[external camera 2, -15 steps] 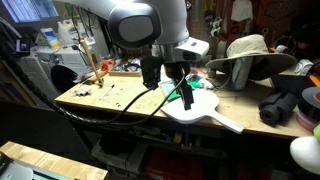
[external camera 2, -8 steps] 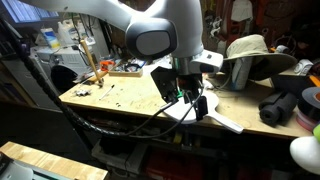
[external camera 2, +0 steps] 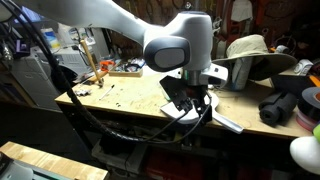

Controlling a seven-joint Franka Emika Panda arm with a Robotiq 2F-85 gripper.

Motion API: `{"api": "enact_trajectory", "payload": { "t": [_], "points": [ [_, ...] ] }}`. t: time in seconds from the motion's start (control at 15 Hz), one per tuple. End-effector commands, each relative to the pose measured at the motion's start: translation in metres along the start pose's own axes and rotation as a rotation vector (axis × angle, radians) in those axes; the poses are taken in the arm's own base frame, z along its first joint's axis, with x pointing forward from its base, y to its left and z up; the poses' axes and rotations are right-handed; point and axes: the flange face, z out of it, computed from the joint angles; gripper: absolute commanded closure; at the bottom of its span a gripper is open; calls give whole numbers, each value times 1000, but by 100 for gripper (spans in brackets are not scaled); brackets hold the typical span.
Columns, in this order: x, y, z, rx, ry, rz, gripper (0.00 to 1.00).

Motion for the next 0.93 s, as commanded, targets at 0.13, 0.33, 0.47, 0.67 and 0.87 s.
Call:
{"api": "enact_trajectory", "payload": {
  "t": [0.13,0.33,0.47,0.67,0.87],
  "points": [
    [18,0,19,47,-57,6,37],
    [24,1,22,39,-54,20,63],
    [27,2,23,35,-50,26,79],
    [29,4,24,26,-63,35,99],
    [28,7,15,11,-96,48,97]
  ]
}}
